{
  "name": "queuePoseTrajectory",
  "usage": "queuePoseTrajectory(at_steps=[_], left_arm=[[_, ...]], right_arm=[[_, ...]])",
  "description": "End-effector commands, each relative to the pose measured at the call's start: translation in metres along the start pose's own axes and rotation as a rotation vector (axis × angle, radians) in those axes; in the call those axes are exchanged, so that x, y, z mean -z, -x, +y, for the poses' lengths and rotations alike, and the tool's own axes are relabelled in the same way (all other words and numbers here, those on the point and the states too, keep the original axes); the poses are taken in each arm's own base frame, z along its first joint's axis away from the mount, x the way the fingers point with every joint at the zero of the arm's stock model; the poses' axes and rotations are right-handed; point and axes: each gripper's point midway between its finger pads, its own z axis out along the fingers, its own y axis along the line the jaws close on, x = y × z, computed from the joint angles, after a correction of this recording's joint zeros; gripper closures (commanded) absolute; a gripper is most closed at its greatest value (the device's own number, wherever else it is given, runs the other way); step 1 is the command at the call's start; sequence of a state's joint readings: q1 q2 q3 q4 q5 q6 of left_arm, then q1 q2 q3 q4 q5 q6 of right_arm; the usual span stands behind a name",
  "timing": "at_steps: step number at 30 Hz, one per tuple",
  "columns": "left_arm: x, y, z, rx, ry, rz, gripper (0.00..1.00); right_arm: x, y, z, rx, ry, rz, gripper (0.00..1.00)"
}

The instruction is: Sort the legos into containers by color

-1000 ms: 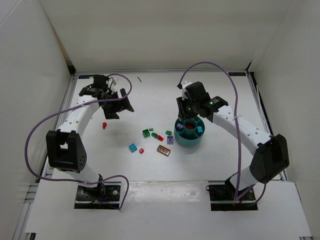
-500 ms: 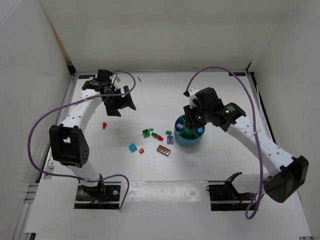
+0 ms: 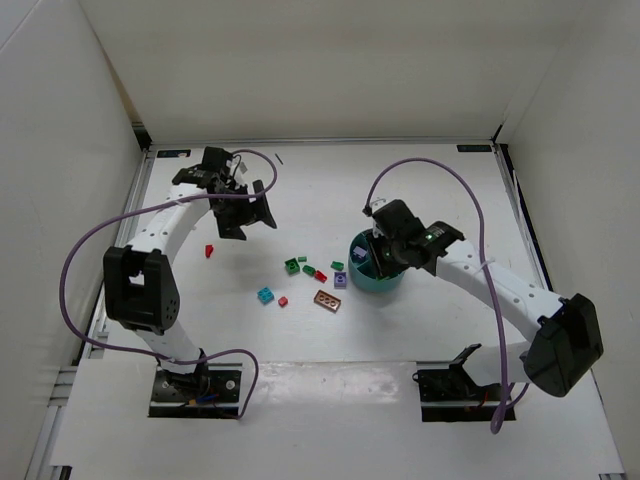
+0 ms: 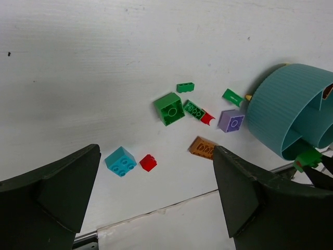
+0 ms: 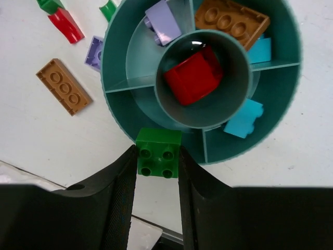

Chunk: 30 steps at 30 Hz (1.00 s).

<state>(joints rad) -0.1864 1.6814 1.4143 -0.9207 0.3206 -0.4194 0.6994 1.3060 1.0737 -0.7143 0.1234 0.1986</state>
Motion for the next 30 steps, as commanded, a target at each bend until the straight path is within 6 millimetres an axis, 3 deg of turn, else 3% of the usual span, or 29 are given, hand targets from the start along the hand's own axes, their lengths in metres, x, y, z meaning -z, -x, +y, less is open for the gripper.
queuePoseTrajectory(at_steps=[1, 7, 13, 17, 18, 21, 26, 30], left_arm=[[-0.002, 0.007, -0.008, -0.018, -0.032, -0.032, 0.0], [-0.004, 0.009, -0.018, -0.041, -0.048, -0.032, 0.0], [-0.004, 0.007, -0.017, -0.041, -0.041, -0.03, 0.0], [-0.003, 0.005, -0.017, -0.039, -0.041, -0.028, 0.0], [-0.003, 0.004, -0.017, -0.041, -0.04, -0.025, 0.0], [-0.002, 0.004, -0.017, -0.045, -0.043, -0.029, 0.0], [0.0, 0.001, -0.017, -0.051, -0.04, -0.025, 0.0], [0.003, -0.001, -0.016, -0.062, -0.037, -0.022, 0.0]], right_arm=[[-0.004, 0.021, 0.003, -0.064, -0.053, -0.103, 0.74], [-0.006, 0.04, -0.002, -0.121, -0.106, -0.194, 0.73], [-0.006, 0.026, -0.008, -0.102, -0.169, -0.167, 0.68], [-0.004, 0.023, -0.007, -0.115, -0.174, -0.175, 0.57], [-0.004, 0.023, -0.004, -0.112, -0.175, -0.18, 0.48], [-0.004, 0.021, -0.003, -0.104, -0.189, -0.185, 0.39], [-0.003, 0.02, 0.0, -0.104, -0.196, -0.188, 0.38], [0.01, 0.03, 0.003, -0.101, -0.19, -0.236, 0.38]])
